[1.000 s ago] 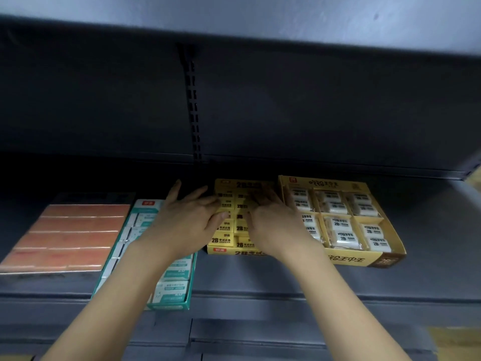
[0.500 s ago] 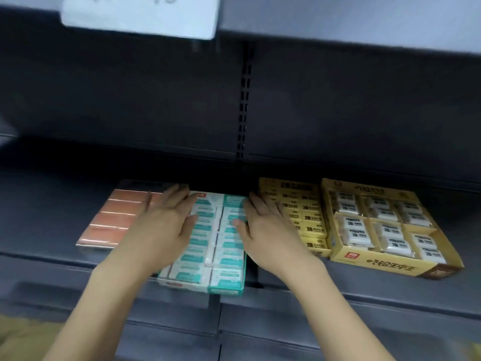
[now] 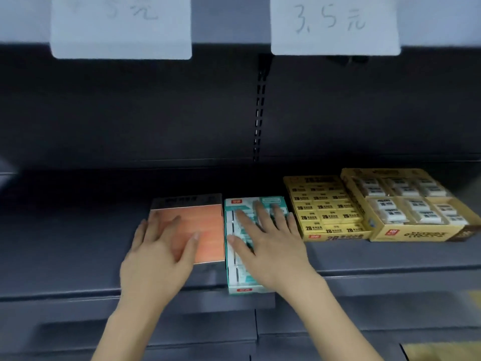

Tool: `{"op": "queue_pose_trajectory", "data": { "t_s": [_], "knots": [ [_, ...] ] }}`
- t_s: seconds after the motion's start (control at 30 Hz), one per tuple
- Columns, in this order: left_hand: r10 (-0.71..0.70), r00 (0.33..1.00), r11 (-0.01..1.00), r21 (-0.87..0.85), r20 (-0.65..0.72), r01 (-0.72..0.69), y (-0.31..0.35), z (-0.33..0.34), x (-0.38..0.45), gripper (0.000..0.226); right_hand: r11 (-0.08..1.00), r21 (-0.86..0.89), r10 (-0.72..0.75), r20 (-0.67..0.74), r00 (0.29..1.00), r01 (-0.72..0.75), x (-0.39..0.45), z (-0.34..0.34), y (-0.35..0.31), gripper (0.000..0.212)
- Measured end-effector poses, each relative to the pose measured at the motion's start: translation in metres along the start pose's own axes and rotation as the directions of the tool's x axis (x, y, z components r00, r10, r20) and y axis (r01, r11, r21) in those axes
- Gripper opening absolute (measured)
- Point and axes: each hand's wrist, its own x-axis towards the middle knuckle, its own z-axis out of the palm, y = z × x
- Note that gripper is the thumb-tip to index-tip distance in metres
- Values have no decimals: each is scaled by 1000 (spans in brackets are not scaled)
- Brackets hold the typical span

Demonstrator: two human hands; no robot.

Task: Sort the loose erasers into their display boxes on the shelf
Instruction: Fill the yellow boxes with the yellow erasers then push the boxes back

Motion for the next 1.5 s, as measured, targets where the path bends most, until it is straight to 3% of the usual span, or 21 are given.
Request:
{"op": "queue_pose_trajectory", "data": {
  "t_s": [0.23,0.43,0.87,1.17,1.5],
  "knots": [
    [80,997,996,-25,-11,-80,-8,4,16,54,1000,22,11,-40,999,-10,19,0,2,59],
    [52,998,998,-19,21,-52,0,7,28,63,999,15,-33,-26,999,33,49,-9,11,57],
    [96,995,995,8,18,-96,2,15,48,61,1000,10,-19,5,1000,19,62,-14,21,59],
    [118,993,992,42,22,-119,9,21,54,80,1000,22,0,-1,1000,0,60,-15,25,58],
    [46,998,996,77,51,-50,25,20,53,81,999,7,41,37,998,-41,63,-15,17,60]
  ]
}}
